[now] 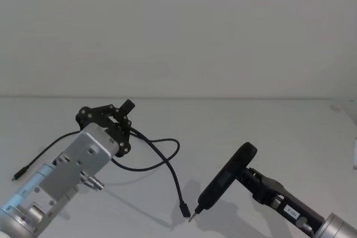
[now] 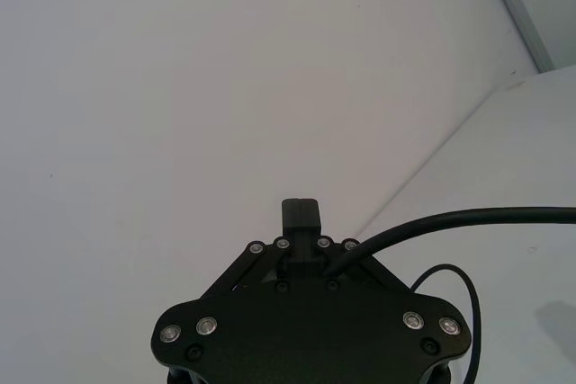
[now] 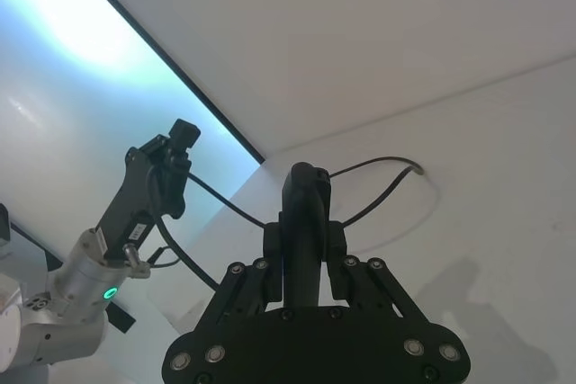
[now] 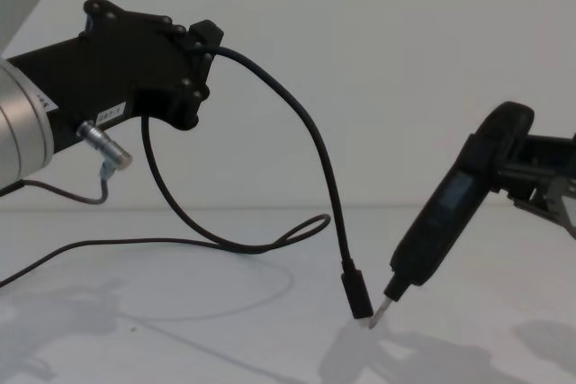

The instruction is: Pick up the data cable with the one hand.

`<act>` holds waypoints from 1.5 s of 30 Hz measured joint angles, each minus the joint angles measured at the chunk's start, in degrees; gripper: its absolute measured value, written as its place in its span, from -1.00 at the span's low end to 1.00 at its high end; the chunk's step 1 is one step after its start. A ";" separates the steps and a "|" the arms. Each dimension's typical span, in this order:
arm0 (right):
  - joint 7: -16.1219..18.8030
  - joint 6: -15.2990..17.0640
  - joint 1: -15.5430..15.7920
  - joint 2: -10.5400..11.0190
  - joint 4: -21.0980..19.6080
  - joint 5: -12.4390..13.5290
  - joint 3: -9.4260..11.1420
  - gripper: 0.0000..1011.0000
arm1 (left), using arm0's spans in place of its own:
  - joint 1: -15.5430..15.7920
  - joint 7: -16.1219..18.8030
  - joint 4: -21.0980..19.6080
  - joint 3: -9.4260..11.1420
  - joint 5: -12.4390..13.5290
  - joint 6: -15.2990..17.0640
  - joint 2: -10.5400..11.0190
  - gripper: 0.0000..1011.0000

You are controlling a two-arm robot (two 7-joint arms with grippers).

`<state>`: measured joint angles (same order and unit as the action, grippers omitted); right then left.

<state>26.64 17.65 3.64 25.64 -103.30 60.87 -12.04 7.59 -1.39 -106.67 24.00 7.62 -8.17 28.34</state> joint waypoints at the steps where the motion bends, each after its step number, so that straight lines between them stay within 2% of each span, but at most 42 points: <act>1: 0.05 -0.01 0.00 0.11 -0.04 0.09 -0.06 -0.45 | 0.00 0.00 0.00 0.00 0.00 0.00 0.00 -1.00; 45: -0.23 -1.97 -2.10 1.58 1.89 0.31 -2.44 -0.45 | 0.00 0.00 0.00 0.00 0.00 0.00 0.00 -1.00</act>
<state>26.41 15.68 1.54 27.22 -101.41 61.19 -14.48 7.59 -1.39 -106.67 24.00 7.62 -8.17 28.34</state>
